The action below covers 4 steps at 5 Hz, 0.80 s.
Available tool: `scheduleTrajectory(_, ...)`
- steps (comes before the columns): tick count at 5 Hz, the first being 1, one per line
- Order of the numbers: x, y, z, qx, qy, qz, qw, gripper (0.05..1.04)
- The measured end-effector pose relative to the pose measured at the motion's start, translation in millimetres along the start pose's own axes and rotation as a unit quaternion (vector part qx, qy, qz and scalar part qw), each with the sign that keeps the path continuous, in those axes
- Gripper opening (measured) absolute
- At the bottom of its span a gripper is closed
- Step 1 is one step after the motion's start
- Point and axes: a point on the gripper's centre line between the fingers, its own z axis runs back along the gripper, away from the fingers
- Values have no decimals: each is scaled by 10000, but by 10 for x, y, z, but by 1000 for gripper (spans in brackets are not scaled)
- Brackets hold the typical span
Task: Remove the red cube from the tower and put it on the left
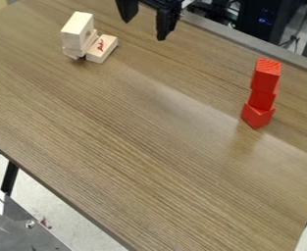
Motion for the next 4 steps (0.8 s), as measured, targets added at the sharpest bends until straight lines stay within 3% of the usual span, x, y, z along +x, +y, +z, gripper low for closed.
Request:
scheduleTrajectory(1,-47,-26,-90,-69,145,27,9999,1001)
scheduleTrajectory(2,265,-250,-8,-425,-422,43,9982,1001)
scheduleTrajectory(3,500,-575,122,-690,-944,-310,9927,1001)
scheduleTrajectory(4,689,-857,286,-835,-1364,-584,9854,1001)
